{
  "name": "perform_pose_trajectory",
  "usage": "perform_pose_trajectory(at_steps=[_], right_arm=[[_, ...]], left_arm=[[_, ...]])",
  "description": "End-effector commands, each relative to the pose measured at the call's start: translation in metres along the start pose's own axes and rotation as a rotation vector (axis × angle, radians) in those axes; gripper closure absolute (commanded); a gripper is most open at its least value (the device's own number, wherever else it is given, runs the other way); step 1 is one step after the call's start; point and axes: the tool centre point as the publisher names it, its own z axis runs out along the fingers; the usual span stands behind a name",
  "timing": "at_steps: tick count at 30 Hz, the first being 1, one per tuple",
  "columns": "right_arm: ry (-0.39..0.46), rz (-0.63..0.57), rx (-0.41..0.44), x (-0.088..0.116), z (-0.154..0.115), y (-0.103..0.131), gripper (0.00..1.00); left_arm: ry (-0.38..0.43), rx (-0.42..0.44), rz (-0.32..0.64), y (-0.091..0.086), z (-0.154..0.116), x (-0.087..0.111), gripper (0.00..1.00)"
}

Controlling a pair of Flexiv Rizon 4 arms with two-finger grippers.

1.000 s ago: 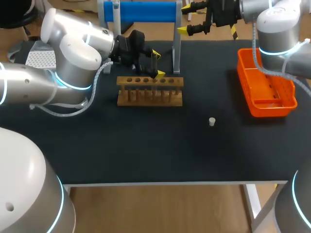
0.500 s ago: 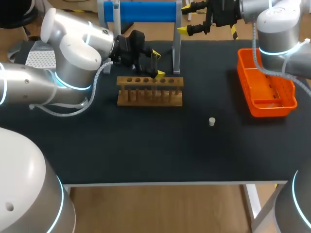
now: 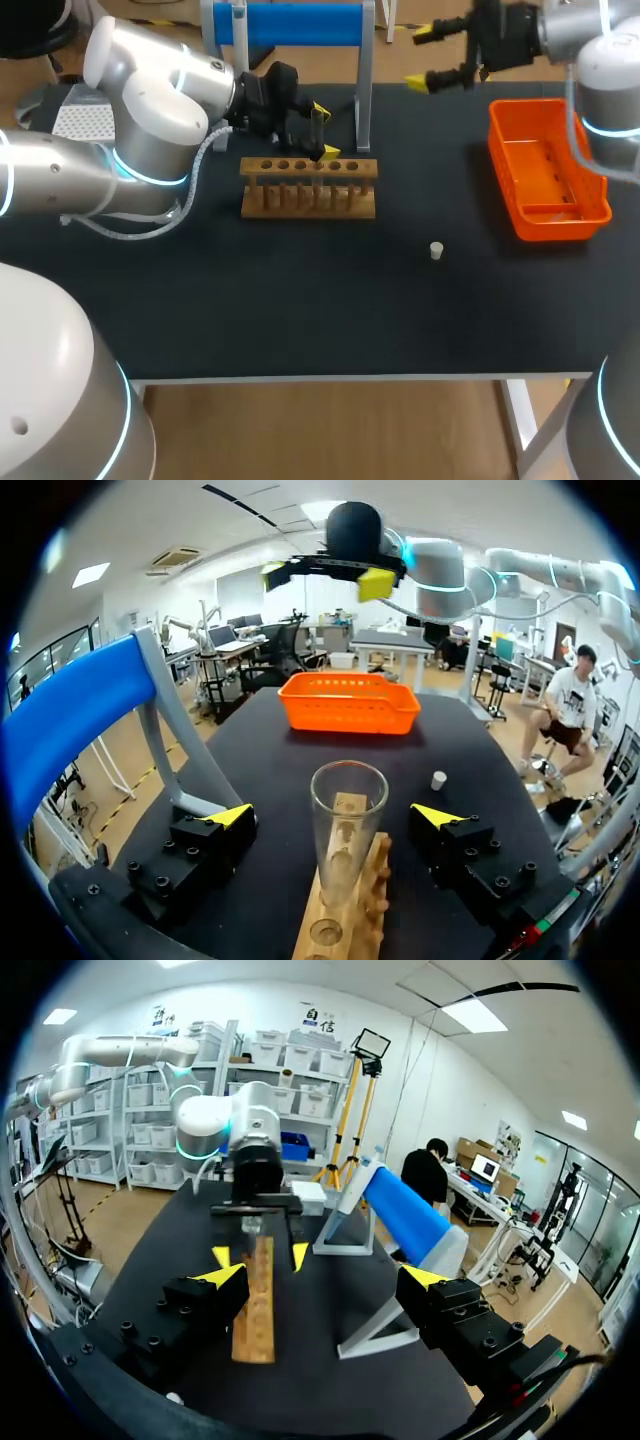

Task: Invert the test tube, pick up the pipette, mount the tip to pipette, aspirate from beaker and dispense into the tube, eject the tip, return the pipette, and cap with the stopper.

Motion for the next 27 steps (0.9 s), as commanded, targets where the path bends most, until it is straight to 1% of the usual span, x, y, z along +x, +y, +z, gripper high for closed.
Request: perform_pose_trajectory(at_steps=[1, 5, 7, 11, 13, 19, 22, 27], right_arm=[[-0.046, 0.007, -0.001, 0.066, -0.068, -0.016, 0.00], [-0.048, 0.005, 0.020, 0.099, -0.086, -0.037, 0.00], [-0.040, 0.023, 0.015, 0.109, -0.089, -0.048, 0.00], [-0.045, 0.019, 0.030, 0.133, -0.095, -0.072, 0.00], [-0.050, 0.010, 0.024, 0.142, -0.098, -0.081, 0.00], [-0.029, 0.018, 0.022, 0.169, -0.094, -0.107, 0.00], [-0.014, 0.020, 0.039, 0.182, -0.088, -0.121, 0.00], [-0.010, 0.026, 0.050, 0.195, -0.079, -0.148, 0.00]], left_arm=[[0.001, 0.000, 0.000, 0.000, 0.000, -0.001, 0.00], [0.001, 0.000, 0.000, 0.000, 0.000, -0.001, 0.00], [0.001, 0.000, 0.000, 0.000, 0.000, -0.001, 0.00], [0.001, 0.000, 0.000, 0.000, 0.000, -0.001, 0.00], [0.001, 0.000, 0.000, 0.000, 0.000, -0.001, 0.00], [0.001, 0.000, 0.000, 0.000, 0.000, -0.001, 0.00], [0.001, 0.000, 0.000, 0.000, 0.000, -0.001, 0.00], [0.001, 0.000, 0.000, 0.000, 0.000, -0.001, 0.00]])
